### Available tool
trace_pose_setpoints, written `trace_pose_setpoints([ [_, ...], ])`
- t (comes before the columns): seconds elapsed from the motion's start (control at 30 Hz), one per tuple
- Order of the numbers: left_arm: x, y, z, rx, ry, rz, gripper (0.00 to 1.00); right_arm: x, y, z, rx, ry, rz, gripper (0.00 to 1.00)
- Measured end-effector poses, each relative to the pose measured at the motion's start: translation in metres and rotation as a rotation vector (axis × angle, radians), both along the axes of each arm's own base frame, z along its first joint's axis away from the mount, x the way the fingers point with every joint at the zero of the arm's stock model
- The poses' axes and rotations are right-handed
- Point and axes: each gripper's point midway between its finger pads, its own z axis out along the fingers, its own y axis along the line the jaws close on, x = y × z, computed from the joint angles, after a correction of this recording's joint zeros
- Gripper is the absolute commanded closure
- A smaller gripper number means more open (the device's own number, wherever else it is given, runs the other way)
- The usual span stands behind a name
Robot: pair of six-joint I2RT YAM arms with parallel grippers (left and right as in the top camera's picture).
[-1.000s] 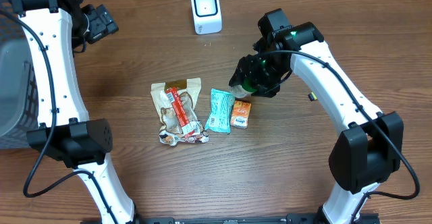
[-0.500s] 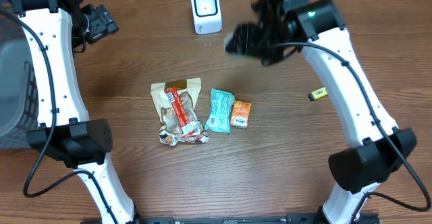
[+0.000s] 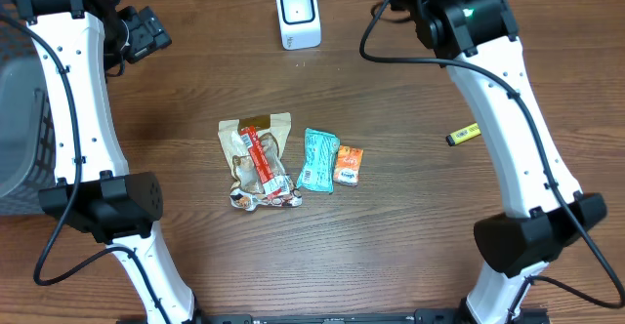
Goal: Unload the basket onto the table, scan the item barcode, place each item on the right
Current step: 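Lift the jar with the right gripper up to the white scanner, then carry the jar right and set it down on the table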
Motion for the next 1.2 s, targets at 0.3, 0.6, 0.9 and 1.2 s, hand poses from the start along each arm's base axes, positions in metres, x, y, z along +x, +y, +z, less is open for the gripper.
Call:
trace_pose_setpoints([
  [0.3, 0.000, 0.000, 0.000, 0.000, 0.000, 0.000, 0.00, 0.071, 0.026, -0.062, 0.016, -0.057, -0.006, 0.75],
  [0.6, 0.000, 0.000, 0.000, 0.000, 0.000, 0.000, 0.00, 0.131, 0.047, -0.177, 0.015, -0.060, -0.009, 0.75],
  [0.9, 0.000, 0.000, 0.000, -0.001, 0.000, 0.000, 0.00, 0.150, 0.059, -0.244, 0.016, -0.066, -0.006, 0.74],
  [1.2, 0.000, 0.000, 0.000, 0.000, 0.000, 0.000, 0.00, 0.148, 0.068, -0.245, 0.024, -0.080, 0.007, 0.74],
])
